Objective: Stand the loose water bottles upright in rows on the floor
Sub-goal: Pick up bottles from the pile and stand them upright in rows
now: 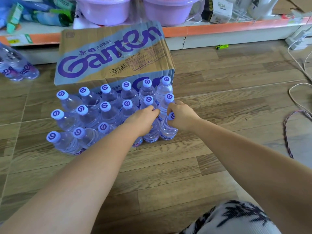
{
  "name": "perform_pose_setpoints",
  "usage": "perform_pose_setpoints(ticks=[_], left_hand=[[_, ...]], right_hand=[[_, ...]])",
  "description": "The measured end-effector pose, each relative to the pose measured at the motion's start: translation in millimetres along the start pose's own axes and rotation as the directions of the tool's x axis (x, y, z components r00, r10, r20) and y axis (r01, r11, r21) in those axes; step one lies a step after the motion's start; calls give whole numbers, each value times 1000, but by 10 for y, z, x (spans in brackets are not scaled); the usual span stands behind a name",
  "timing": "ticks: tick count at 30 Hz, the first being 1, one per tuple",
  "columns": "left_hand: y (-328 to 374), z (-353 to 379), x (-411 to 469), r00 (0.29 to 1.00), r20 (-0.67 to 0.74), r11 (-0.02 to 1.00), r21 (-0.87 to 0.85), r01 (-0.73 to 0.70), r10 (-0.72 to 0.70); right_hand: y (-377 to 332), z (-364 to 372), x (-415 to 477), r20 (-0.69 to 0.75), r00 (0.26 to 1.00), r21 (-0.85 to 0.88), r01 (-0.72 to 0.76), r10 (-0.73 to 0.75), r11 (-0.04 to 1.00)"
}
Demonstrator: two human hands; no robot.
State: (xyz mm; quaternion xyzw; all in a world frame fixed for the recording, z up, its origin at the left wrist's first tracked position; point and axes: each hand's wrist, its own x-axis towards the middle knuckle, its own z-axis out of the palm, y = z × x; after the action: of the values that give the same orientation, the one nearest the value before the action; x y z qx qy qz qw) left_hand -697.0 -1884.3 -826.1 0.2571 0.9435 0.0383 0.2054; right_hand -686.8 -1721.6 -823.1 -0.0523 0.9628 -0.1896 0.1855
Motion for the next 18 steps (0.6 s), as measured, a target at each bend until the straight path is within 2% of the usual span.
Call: perform_pose_setpoints(ticks=[7, 12, 18], left_hand=[[25, -36, -47, 997, 25, 997, 23, -72, 71], [15, -6, -45, 998, 3, 998, 22, -56, 56], [34, -61, -117, 997, 73, 999, -18, 26, -25]], right_hand=[[-19, -10, -32, 16, 1000, -47, 12, -11, 999], [-30, -7, -50, 9, 1000, -56, -2, 2, 998], [-108, -50, -87, 4, 999, -305, 37, -37, 952]])
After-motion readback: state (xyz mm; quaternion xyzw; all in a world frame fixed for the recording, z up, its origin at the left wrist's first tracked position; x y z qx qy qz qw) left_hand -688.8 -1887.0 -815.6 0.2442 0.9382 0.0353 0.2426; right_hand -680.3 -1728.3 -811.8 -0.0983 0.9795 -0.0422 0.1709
